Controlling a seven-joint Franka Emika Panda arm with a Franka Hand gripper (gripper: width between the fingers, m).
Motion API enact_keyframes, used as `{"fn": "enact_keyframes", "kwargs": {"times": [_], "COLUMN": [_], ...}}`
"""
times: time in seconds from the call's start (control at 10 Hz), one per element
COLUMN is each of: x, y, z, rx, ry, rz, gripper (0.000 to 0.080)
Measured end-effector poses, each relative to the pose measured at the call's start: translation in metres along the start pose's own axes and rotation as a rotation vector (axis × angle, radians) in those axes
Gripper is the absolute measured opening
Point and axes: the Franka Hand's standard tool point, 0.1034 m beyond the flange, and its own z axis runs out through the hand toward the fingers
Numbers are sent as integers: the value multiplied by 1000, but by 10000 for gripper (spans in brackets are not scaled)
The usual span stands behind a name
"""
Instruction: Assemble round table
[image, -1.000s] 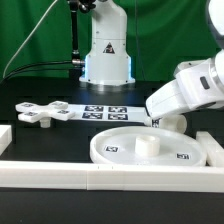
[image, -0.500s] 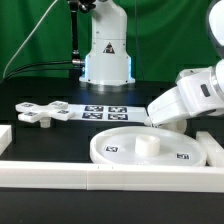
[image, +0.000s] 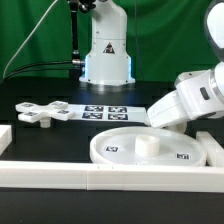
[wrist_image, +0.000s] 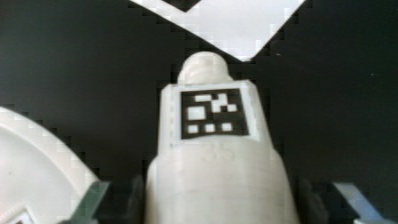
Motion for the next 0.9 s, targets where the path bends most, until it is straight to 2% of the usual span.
{"fn": "enact_keyframes", "kwargs": {"times": [0.3,0.6,0.8,0.9], "x": [-7,-34,-46,-44], "y": [2,8,19,29], "z": [-5,-30,-43,-49], "rx": [3,15,22,21], "ry": [-13,-80,-88,-36], "rz": [4,13,8,17], "gripper": [406,406,407,407]}}
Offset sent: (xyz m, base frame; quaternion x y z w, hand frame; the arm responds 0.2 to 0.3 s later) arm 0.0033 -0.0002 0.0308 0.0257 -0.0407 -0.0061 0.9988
